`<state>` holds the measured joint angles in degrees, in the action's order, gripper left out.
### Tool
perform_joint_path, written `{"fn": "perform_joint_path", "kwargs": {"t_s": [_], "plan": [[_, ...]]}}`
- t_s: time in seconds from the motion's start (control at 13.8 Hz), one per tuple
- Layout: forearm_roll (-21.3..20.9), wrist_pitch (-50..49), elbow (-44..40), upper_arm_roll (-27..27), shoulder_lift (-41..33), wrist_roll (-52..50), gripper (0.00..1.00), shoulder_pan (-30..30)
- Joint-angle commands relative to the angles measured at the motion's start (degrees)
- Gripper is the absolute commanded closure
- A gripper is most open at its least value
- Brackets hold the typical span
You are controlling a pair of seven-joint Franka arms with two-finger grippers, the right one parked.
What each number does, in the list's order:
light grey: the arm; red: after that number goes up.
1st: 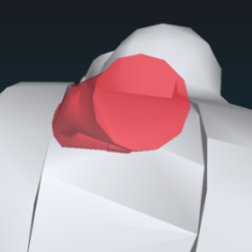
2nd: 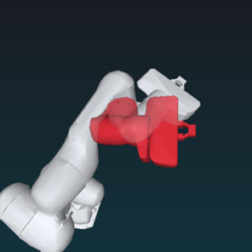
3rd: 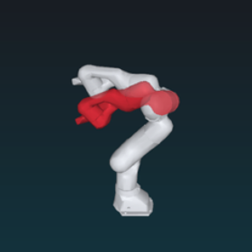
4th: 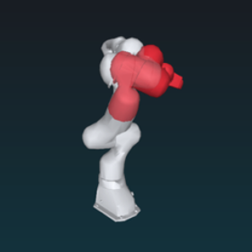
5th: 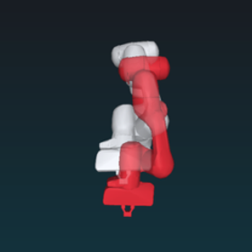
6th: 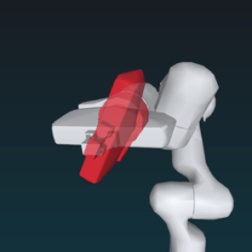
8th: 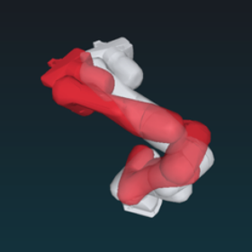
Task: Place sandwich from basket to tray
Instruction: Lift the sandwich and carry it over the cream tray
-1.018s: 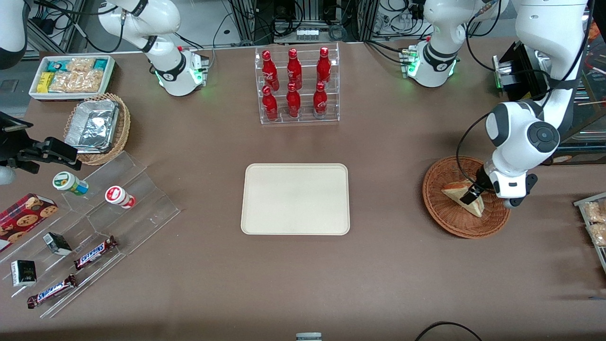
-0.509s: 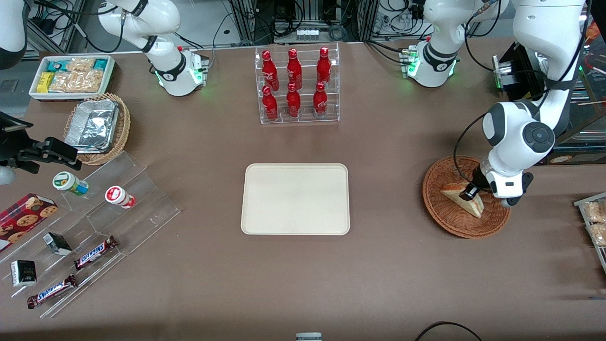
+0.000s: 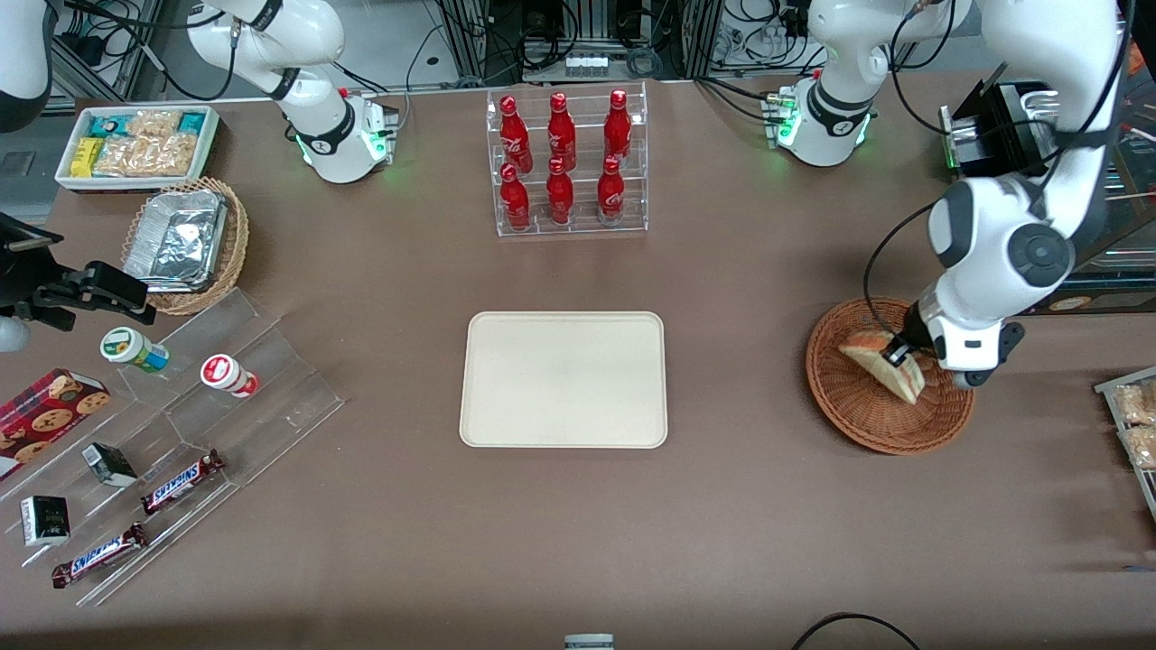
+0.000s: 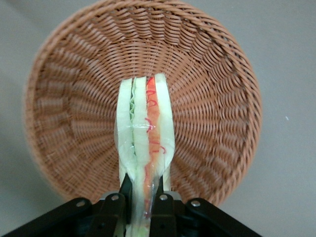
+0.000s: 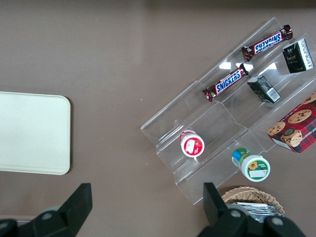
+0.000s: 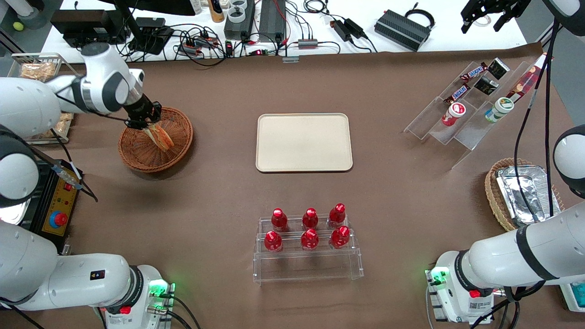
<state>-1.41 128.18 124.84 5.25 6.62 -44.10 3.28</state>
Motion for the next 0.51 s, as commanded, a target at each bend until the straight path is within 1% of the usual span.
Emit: {"fn": "perform_joint_path", "kwargs": {"t_s": [0.0, 0.15, 0.36, 0.44], "plan": [[-0.43, -11.25, -6.42, 0.55, -3.98, 2.08, 0.88, -2.21], [-0.43, -16.10, -12.22, 0.55, -3.28, 1.82, 0.88, -7.47], [-0.61, -17.17, -15.84, 0.55, -1.18, 1.82, 0.89, -15.12], [-1.31, -17.17, -16.90, 0.64, -0.73, 1.82, 0.89, -17.23]]}}
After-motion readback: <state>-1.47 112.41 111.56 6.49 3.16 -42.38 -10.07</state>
